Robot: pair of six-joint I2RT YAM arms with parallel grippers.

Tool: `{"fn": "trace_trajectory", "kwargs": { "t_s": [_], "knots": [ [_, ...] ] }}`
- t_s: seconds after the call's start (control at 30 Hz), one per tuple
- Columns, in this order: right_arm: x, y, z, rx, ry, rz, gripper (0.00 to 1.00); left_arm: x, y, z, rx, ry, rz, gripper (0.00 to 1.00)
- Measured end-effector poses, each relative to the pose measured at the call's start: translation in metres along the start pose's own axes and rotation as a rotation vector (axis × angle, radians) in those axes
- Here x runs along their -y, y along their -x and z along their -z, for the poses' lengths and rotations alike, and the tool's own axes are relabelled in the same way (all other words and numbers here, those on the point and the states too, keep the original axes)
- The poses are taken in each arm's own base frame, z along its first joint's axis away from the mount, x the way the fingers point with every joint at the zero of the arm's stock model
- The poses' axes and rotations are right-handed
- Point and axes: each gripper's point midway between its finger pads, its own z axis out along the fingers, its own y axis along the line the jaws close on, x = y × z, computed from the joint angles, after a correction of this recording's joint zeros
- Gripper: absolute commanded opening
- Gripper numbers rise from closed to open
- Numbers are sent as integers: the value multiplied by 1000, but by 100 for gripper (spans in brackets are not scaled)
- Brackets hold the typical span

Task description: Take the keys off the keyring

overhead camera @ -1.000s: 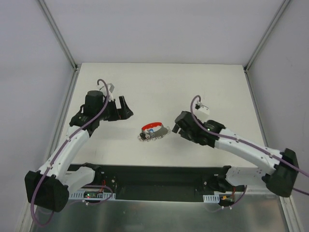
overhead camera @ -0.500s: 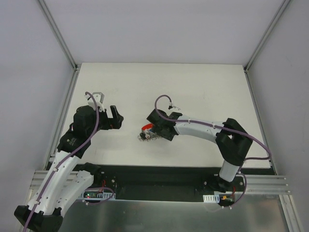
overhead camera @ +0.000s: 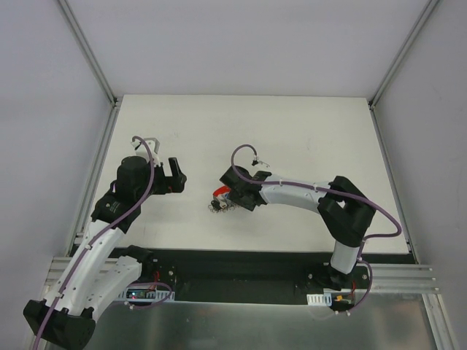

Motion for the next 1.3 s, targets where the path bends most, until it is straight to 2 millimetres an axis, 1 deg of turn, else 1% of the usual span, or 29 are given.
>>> {"fn": "trace_trajectory", "kwargs": {
  "t_s": [0.17, 0.33, 0.47, 0.57, 0.67, 0.7, 0.77, 0.8, 0.9, 0.93, 1.03, 1.1, 1.17, 1.3],
  "knots": [
    [1, 3, -4, 16, -3, -1, 50, -4, 0, -2, 0, 25, 2, 99],
    [10, -2, -17, 19, -59, 19, 50, -7, 2, -1, 9, 39, 1, 99],
    [7, -1, -18, 22, -46, 51, 50, -7, -2, -5, -13, 41, 1, 99],
    [6, 1, -19, 20, -39, 105, 47, -6, -3, -5, -19, 34, 1, 99],
    [6, 2, -21, 11, -28, 159, 40, -5, -2, -4, -12, 28, 0, 99],
    [7, 2, -22, 9, -25, 180, 32, -5, -2, -3, -10, 26, -1, 99],
    [7, 4, -23, 15, -11, 233, 25, -5, -2, -3, -9, 26, -1, 97],
    [8, 5, -23, 21, -3, 256, 17, -5, -2, -3, -10, 27, -1, 93],
    [10, 9, -23, 39, 20, 356, 1, -5, -2, -3, -12, 26, -2, 86],
    [11, 12, -22, 43, 28, 391, 1, -5, -2, -3, -12, 25, -3, 86],
    [7, 21, -18, 62, 72, 484, 1, -4, -2, -3, -13, 19, -5, 84],
    [6, 27, -11, 73, 115, 544, 1, -2, -2, -2, -10, 10, -6, 85],
    [6, 33, 0, 88, 158, 591, 1, 2, -1, 1, -5, -13, -11, 85],
    [-3, 46, 35, 140, 266, 663, 1, 12, 1, 8, 7, -75, -17, 89]
  ]
}}
